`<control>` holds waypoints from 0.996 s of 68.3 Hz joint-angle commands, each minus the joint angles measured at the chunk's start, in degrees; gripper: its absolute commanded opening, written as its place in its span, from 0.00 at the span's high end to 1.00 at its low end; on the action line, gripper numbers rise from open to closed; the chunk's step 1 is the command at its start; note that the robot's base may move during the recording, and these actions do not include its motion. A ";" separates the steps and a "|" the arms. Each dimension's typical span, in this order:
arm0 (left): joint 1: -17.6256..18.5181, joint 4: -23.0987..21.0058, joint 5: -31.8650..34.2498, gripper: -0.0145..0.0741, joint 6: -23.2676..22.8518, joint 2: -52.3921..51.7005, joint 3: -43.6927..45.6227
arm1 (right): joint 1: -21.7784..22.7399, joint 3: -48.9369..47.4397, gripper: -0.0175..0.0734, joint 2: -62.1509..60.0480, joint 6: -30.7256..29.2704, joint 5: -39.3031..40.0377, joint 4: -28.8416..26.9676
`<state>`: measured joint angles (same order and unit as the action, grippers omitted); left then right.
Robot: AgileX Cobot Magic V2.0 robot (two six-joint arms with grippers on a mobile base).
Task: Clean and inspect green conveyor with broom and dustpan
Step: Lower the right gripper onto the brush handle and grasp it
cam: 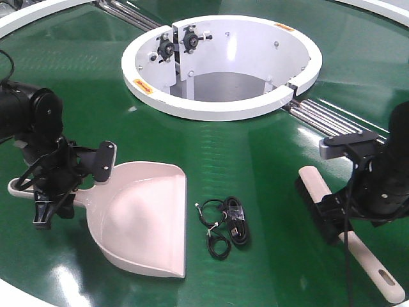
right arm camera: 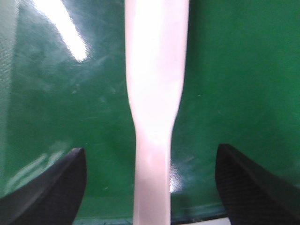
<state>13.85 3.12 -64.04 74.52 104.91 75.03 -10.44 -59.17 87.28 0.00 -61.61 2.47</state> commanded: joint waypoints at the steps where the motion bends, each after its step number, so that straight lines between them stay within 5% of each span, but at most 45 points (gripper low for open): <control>1: 0.26 -0.72 -0.90 0.85 0.19 -2.58 1.57 | -0.08 -1.80 0.24 0.44 0.00 1.49 0.26; 34: 0.26 -0.72 -0.90 0.85 0.19 -2.58 1.57 | -0.08 -1.80 0.36 9.98 0.00 2.34 0.67; 58: 0.26 -0.72 -0.90 0.85 0.19 -2.58 1.57 | -0.08 -1.80 0.83 9.56 1.81 3.18 2.84; 68: 0.26 -0.72 -0.90 0.85 0.19 -2.58 1.57 | -0.13 -1.80 0.82 5.33 3.20 3.90 3.00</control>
<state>13.85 3.12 -64.04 74.52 104.91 75.03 -10.44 -59.47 97.86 2.17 -58.37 4.51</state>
